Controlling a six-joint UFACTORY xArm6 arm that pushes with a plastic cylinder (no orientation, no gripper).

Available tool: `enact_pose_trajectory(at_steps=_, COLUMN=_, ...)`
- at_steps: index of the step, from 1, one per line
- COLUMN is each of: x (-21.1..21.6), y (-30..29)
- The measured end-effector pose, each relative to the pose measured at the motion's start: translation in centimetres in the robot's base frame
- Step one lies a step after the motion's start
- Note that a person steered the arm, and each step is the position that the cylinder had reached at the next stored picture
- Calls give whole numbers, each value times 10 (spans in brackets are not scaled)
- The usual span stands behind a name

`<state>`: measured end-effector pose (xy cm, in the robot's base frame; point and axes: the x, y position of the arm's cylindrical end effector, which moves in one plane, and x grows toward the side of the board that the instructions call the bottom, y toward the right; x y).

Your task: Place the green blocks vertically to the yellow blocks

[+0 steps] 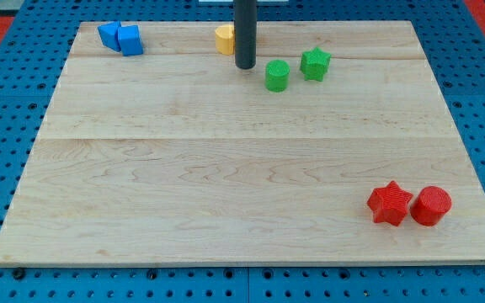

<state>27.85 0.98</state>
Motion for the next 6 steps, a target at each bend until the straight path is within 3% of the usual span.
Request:
enact_pose_trajectory(at_steps=1, x=-25, y=44)
enact_pose_trajectory(at_steps=2, x=-27, y=128)
enact_pose_trajectory(at_steps=3, x=4, y=139)
enact_pose_trajectory(at_steps=5, x=48, y=-13)
enact_pose_trajectory(at_steps=6, x=50, y=-24)
